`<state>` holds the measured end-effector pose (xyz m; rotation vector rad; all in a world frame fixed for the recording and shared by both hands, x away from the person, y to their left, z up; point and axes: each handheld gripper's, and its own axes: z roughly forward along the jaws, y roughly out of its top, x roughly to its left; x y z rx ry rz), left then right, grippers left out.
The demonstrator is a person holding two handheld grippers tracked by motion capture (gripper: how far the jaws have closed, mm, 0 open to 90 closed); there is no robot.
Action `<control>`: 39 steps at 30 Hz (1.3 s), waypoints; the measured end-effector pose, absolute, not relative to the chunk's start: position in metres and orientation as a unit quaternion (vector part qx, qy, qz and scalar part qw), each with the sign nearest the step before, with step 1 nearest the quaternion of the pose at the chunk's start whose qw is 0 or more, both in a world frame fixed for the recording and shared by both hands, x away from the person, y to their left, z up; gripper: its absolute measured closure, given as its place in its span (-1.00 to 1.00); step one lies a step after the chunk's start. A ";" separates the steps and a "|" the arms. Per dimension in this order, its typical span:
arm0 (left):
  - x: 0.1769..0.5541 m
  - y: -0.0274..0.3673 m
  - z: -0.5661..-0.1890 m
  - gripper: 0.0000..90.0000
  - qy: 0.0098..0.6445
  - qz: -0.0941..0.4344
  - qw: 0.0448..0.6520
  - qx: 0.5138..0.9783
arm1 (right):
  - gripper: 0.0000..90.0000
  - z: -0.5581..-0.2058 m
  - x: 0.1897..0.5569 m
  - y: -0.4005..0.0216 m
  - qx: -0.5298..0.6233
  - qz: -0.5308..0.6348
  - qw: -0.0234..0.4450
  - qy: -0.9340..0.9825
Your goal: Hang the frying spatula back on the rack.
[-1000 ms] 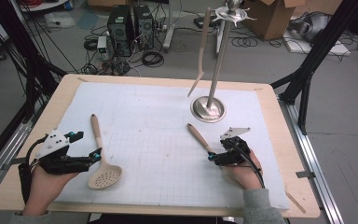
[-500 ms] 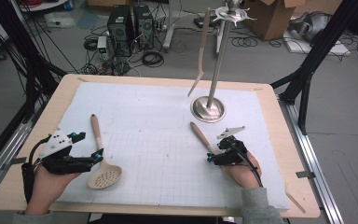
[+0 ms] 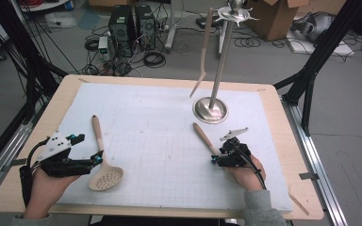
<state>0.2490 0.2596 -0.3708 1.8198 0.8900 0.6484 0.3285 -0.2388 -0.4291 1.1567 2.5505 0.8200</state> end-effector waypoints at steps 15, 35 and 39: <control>0.248 0.258 -0.370 -0.68 0.364 0.267 0.487 0.748 | 0.44 -0.428 0.320 -0.239 0.408 0.274 0.109 0.864; 0.248 0.259 -0.370 -0.68 0.365 0.268 0.486 0.748 | 0.73 -0.427 0.319 -0.243 0.435 0.288 0.091 0.848; 0.249 0.260 -0.370 -0.68 0.365 0.268 0.484 0.749 | 0.73 -0.427 0.319 -0.244 0.436 0.291 0.083 0.848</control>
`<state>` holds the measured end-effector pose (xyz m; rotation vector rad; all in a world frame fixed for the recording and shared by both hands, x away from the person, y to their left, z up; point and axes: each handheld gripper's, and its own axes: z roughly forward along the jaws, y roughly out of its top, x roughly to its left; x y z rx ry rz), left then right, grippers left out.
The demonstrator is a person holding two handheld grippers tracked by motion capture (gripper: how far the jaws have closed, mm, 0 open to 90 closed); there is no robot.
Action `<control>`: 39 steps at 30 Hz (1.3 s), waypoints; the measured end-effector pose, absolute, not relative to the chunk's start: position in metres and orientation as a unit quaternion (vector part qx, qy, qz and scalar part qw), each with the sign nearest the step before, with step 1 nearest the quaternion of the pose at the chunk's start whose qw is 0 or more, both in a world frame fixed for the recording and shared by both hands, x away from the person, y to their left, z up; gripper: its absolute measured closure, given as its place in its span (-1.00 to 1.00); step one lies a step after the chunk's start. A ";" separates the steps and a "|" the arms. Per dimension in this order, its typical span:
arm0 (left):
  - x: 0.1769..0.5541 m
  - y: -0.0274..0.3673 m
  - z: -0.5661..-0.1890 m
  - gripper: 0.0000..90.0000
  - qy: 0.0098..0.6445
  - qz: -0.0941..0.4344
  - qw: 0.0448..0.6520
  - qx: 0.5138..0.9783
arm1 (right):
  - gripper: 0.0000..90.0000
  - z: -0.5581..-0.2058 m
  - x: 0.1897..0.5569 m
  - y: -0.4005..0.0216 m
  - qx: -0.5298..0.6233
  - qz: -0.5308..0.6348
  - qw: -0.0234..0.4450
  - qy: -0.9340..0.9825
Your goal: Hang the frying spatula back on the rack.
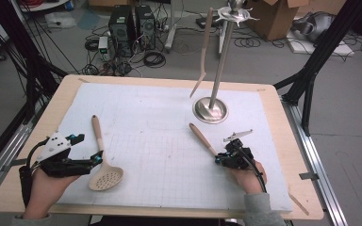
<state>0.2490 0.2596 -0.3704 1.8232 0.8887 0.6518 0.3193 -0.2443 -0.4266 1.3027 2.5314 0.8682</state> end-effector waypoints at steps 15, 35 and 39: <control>0.250 0.258 -0.371 -0.68 0.363 0.266 0.485 0.750 | 0.73 -0.416 0.316 -0.256 0.437 0.324 0.088 0.835; 0.250 0.260 -0.369 -0.68 0.370 0.270 0.492 0.741 | 0.73 -0.375 0.302 -0.275 0.417 0.372 0.118 0.821; 0.250 0.261 -0.370 -0.68 0.374 0.273 0.488 0.740 | 0.73 -0.367 0.300 -0.285 0.424 0.378 0.115 0.815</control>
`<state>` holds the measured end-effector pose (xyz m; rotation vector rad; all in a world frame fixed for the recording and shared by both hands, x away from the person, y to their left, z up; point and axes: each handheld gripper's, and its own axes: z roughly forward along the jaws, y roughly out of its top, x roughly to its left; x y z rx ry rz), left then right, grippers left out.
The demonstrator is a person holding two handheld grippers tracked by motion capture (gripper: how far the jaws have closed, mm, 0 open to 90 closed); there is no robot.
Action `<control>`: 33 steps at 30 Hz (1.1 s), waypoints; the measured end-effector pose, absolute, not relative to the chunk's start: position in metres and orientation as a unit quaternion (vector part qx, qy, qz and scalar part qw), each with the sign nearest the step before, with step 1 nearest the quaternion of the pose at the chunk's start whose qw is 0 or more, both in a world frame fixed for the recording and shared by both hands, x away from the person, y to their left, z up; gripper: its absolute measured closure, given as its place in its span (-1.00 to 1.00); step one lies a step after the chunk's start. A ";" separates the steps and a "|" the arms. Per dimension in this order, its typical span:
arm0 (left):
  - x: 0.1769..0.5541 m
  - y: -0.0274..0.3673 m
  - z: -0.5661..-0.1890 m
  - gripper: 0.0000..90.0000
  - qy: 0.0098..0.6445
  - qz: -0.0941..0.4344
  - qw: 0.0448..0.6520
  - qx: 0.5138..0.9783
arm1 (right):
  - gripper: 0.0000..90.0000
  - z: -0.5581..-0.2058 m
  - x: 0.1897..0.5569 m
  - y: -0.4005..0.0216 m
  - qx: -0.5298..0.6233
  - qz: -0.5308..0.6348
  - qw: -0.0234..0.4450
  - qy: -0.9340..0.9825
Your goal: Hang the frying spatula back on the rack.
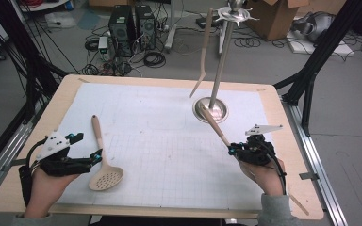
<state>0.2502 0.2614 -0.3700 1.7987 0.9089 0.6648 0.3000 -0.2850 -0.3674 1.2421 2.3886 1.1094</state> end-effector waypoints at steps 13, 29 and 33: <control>0.251 0.260 -0.371 -0.69 0.367 0.263 0.481 0.751 | 0.73 -0.327 0.299 -0.306 0.424 0.391 0.150 0.803; 0.250 0.261 -0.370 -0.72 0.358 0.255 0.493 0.751 | 0.73 -0.262 0.295 -0.305 0.406 0.410 0.196 0.793; 0.250 0.261 -0.370 -0.73 0.359 0.256 0.493 0.750 | 0.73 -0.247 0.296 -0.309 0.407 0.411 0.208 0.789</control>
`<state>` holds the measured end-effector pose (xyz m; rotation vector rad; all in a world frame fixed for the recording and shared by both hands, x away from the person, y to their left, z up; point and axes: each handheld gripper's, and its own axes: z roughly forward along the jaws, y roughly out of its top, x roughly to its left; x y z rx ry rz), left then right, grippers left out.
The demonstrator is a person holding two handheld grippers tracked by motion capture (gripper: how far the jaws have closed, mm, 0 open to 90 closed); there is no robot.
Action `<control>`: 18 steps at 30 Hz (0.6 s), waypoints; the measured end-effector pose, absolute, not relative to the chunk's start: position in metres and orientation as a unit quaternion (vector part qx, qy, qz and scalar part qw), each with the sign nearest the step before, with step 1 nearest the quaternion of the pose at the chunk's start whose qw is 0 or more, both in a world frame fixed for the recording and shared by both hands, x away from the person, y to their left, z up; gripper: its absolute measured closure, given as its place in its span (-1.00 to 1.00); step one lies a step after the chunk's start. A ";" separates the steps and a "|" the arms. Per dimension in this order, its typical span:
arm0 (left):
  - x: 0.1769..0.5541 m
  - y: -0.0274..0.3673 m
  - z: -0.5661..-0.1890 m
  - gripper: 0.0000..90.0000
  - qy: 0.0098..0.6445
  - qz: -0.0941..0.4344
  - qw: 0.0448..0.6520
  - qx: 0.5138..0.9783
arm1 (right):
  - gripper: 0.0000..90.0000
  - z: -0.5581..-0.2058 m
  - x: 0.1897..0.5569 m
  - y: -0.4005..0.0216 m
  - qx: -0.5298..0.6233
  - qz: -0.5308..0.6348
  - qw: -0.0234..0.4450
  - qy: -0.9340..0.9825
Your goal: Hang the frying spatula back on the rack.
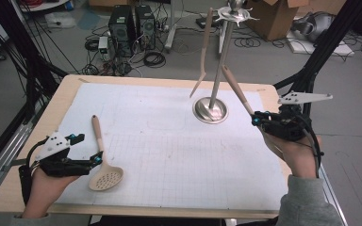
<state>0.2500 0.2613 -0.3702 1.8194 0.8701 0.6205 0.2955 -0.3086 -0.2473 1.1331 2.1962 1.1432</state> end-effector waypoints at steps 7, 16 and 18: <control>0.250 0.261 -0.371 -0.74 0.359 0.253 0.494 0.750 | 0.73 -0.222 0.297 -0.319 0.409 0.416 0.222 0.781; 0.251 0.262 -0.372 -0.74 0.367 0.239 0.502 0.745 | 0.73 -0.205 0.296 -0.335 0.413 0.417 0.235 0.775; 0.251 0.261 -0.373 -0.74 0.368 0.237 0.503 0.745 | 0.73 -0.203 0.296 -0.338 0.414 0.414 0.236 0.775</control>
